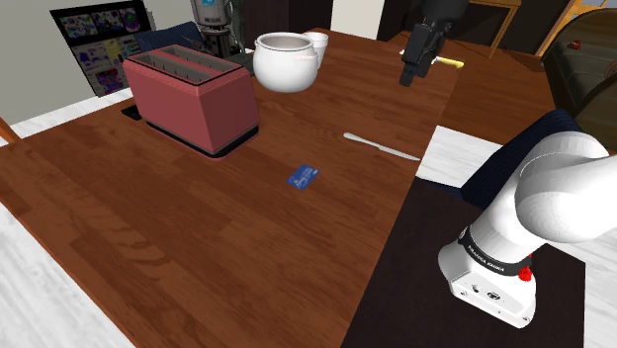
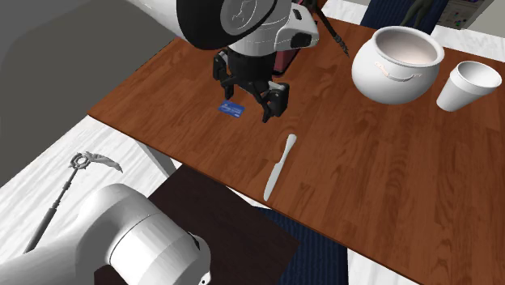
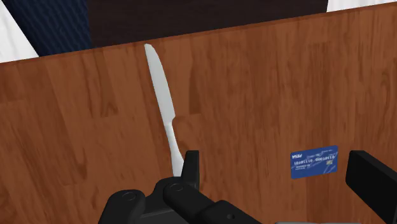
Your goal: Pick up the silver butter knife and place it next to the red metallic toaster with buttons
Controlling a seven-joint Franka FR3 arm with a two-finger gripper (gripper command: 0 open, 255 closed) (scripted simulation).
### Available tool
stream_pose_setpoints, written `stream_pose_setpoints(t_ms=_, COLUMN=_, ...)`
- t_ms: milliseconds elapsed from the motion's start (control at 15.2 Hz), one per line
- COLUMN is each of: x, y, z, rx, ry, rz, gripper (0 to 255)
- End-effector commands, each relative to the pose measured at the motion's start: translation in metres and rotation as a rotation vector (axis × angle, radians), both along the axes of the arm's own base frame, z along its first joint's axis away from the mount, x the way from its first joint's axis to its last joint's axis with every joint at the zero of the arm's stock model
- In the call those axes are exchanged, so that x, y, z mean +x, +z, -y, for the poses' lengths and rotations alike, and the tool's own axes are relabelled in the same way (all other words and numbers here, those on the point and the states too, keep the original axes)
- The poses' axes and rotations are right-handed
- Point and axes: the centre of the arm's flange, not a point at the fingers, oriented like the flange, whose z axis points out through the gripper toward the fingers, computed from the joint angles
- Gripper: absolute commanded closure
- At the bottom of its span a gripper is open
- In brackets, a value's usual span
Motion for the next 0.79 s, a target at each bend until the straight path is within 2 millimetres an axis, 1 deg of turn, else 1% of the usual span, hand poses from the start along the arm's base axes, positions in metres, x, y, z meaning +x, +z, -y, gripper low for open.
stream_pose_setpoints(t_ms=0, x=0.0, y=0.0, z=0.0, rx=0.0, ry=0.0, rz=0.0, gripper=0)
stream_pose_setpoints(t_ms=726, x=0.031, y=-0.132, z=0.044, rx=-0.058, ry=0.13, rz=-0.006, gripper=0)
